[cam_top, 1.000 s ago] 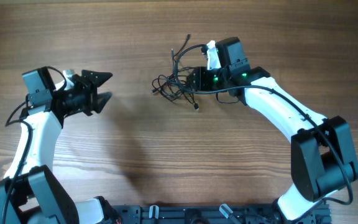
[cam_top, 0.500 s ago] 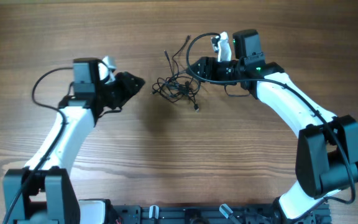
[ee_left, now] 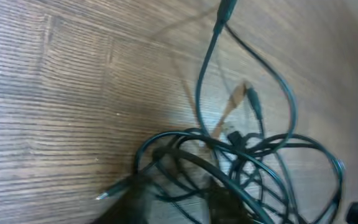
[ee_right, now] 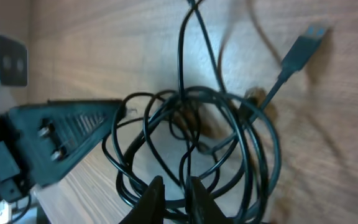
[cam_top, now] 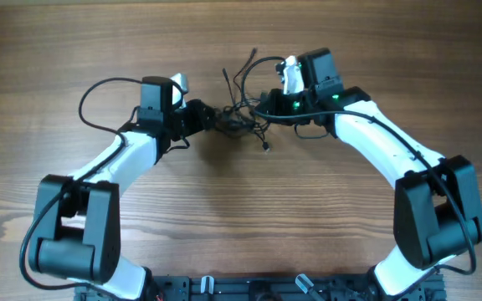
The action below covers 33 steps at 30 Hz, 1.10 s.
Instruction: Untangle cables
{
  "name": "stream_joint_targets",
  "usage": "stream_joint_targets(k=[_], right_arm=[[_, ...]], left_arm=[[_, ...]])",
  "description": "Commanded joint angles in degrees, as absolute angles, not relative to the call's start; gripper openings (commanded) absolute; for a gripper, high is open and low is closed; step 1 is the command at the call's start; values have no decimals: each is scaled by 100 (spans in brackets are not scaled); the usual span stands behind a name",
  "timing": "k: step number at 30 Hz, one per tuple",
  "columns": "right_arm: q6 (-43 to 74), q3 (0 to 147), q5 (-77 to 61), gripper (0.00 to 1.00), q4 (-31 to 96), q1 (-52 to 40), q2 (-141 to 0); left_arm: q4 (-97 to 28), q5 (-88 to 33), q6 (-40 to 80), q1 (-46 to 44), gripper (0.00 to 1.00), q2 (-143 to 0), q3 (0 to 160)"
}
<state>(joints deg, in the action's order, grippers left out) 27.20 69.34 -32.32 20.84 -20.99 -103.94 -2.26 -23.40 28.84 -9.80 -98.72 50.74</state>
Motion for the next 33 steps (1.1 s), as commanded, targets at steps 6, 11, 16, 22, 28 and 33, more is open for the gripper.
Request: stream_joint_targets(k=[6,11,16,22,28,33], right_arm=[[2703,6886,-3087,18,2259,-2143,-10481],[2711,6886,-3089,18,2687,-2176,-10481],[2733,6886,-3157,19,2781,-2536,-10481],[2869,6888,-3155,24,2038,-3194,-10481],[2860,7030,-3181,29,1870,-2808,-10169],[2867,7028,-3199,47,2250,-1824,-9854]], left_arm=[[-1190,-1861,2543,-985,14,-9968,5120],[-1284,-1450,2615,-816,17,-9948,5170],[-1765,-1448,2749,-80,12,-9697,5332],[-1935,-2792,2895,703,29,-9675,5332],[-1802,-3979,2423,491,50,-9642,5332],[-1533,-3540,2606,-287,57,-9437,5334]])
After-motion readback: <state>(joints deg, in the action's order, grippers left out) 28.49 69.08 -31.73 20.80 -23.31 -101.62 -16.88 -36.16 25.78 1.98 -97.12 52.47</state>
